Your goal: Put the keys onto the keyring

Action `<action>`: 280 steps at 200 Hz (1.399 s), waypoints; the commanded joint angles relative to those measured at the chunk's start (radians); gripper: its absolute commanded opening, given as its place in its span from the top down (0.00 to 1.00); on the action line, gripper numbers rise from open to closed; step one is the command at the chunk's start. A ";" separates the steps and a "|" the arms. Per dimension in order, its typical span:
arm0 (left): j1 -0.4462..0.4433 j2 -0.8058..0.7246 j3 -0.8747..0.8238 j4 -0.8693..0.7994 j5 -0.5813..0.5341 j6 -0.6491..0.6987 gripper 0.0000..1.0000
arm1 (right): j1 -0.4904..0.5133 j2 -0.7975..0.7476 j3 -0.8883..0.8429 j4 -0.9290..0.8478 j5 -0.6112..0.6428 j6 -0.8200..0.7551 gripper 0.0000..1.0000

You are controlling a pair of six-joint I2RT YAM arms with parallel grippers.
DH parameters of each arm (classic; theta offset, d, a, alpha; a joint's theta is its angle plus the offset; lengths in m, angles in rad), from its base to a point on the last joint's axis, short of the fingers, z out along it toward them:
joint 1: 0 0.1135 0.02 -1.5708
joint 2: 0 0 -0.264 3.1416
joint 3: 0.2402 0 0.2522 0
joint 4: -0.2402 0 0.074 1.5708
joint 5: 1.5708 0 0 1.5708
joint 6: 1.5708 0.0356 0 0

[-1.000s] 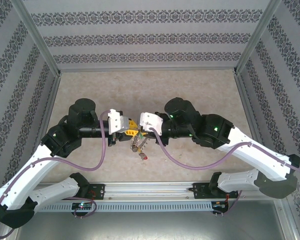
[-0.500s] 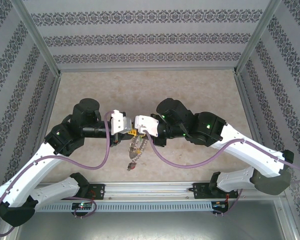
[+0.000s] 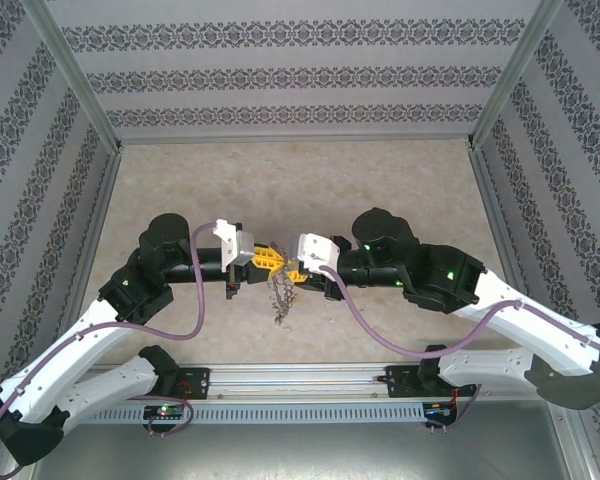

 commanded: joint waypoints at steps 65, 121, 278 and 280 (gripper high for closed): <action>0.000 -0.045 -0.016 0.252 0.071 -0.143 1.00 | -0.005 -0.036 -0.036 0.101 0.003 0.042 0.75; 0.000 -0.050 -0.004 0.251 0.086 -0.148 1.00 | -0.007 -0.073 -0.052 0.085 0.039 0.045 0.71; 0.000 -0.040 -0.009 0.258 0.110 -0.151 1.00 | -0.022 -0.009 -0.032 0.157 -0.047 0.045 0.93; 0.000 -0.040 -0.008 0.255 0.110 -0.151 1.00 | -0.022 -0.009 -0.032 0.157 -0.048 0.044 0.94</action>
